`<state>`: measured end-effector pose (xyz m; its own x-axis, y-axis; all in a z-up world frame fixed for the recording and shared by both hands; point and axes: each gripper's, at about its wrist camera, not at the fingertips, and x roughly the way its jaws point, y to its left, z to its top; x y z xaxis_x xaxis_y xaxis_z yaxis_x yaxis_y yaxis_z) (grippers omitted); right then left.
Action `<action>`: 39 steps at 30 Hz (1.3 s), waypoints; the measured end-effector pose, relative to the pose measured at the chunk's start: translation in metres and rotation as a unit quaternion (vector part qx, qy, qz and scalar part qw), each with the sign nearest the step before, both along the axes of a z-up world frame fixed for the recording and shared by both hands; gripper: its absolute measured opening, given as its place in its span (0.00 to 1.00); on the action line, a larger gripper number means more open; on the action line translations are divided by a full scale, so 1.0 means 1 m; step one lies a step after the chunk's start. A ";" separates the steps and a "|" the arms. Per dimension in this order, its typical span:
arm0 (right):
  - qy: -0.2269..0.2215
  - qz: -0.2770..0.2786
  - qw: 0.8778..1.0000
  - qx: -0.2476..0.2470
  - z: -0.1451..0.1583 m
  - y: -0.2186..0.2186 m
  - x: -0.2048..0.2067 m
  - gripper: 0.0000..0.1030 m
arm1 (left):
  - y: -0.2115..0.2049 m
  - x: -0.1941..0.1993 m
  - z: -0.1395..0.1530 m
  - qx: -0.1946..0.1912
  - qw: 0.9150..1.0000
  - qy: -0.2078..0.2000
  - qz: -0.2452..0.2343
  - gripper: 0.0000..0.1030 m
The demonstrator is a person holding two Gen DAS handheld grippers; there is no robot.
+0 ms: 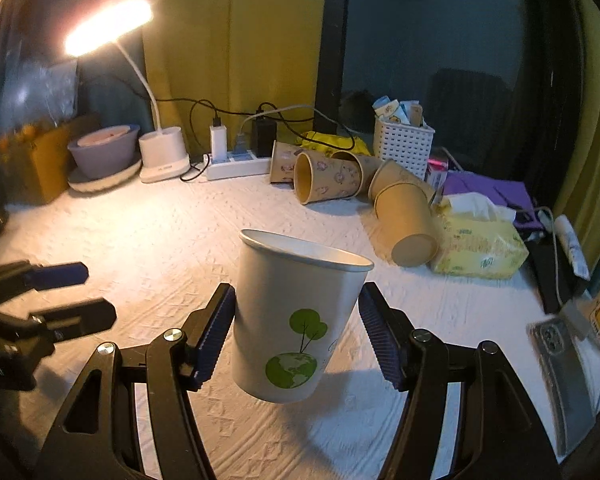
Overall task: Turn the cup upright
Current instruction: 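Lower the upright cup onto the tablecloth with the right gripper, then open the right gripper and pull it back from the cup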
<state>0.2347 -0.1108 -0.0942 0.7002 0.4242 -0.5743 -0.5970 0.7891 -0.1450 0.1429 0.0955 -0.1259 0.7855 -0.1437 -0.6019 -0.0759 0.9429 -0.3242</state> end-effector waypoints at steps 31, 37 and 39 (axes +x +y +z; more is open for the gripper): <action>0.018 -0.014 1.000 -0.004 0.000 -0.030 -0.067 0.78 | -0.023 -0.057 0.015 0.032 0.999 -0.026 0.006 0.78; 0.046 -0.016 0.999 0.015 0.011 -0.041 -0.078 0.78 | -0.037 -0.069 0.026 0.052 0.998 -0.045 -0.005 0.82; 0.046 -0.018 0.999 0.020 0.017 -0.045 -0.082 0.78 | -0.041 -0.072 0.032 0.059 0.997 -0.052 -0.006 0.82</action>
